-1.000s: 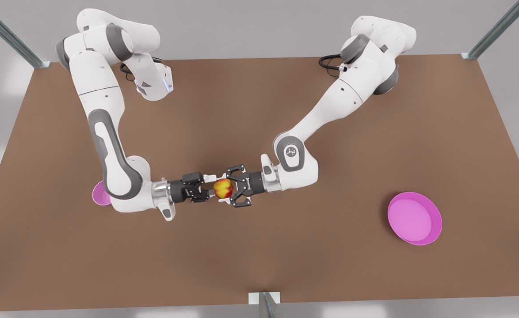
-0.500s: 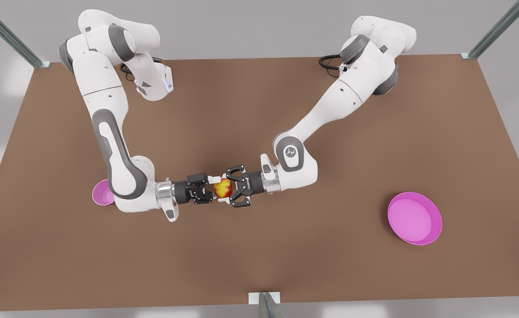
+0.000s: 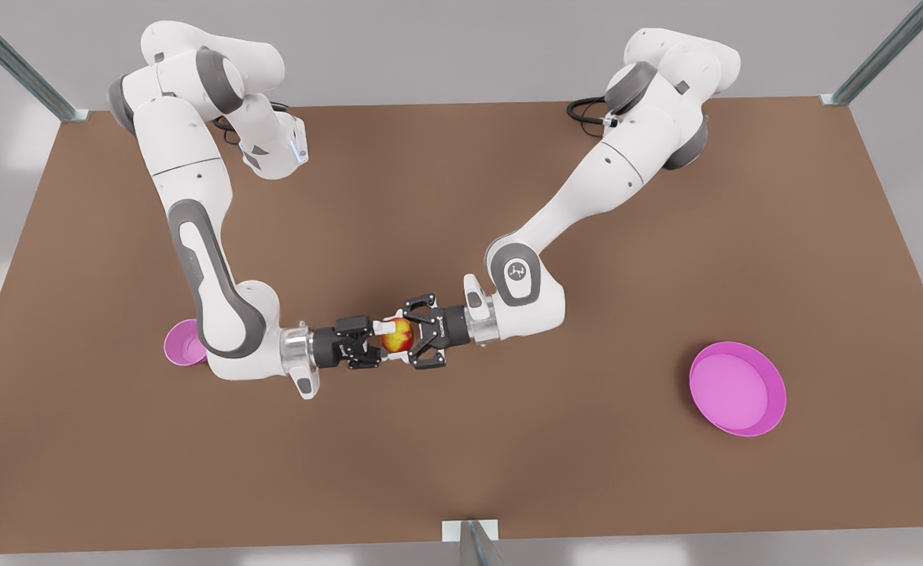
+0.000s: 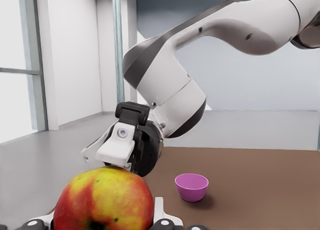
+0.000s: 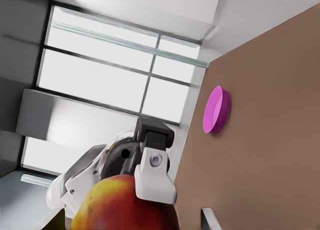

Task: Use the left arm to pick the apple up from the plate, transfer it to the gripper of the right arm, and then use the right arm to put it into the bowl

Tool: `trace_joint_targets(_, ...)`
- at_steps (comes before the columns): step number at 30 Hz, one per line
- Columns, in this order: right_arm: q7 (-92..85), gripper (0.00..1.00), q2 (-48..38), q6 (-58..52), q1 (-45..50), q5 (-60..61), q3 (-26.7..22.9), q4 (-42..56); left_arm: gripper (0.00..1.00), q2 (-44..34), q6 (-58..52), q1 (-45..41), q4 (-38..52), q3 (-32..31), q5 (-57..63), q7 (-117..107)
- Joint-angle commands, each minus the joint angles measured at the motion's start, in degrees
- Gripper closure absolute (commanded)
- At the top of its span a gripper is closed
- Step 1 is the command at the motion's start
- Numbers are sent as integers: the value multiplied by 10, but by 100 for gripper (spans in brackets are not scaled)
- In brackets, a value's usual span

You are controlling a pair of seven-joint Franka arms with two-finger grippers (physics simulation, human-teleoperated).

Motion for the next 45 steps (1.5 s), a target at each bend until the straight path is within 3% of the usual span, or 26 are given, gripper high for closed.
trace_joint_targets(1,-1,0,-1,1,2,0,0,-1,34,-1,-5,0,0,0,4,-2)
trace_joint_targets(11,-1,0,-4,-3,4,-1,1,-9,34,3,-4,-2,0,0,4,-1)
trace_joint_targets(13,-1,13,-4,-2,4,-1,0,-9,34,3,-5,-2,0,0,4,-1)
trace_joint_targets(23,-1,28,-4,-1,4,-1,1,-9,34,3,-5,-1,0,-1,3,5)
trace_joint_targets(26,-1,33,-4,-1,4,-1,1,-9,9,3,-6,-1,0,-1,-11,4)
trace_joint_targets(30,-1,38,-4,-1,4,-1,0,-9,5,3,-6,-1,-1,-1,-11,4)
trace_joint_targets(37,10,36,-5,-4,2,-5,0,-6,3,3,-5,1,-6,0,-11,4)
trace_joint_targets(43,9,36,-5,-7,0,-7,0,-6,1,-4,-9,70,-86,2,5,1)
trace_joint_targets(45,10,36,-5,-9,-3,-7,0,-6,1,-87,-16,134,-195,6,38,-26)
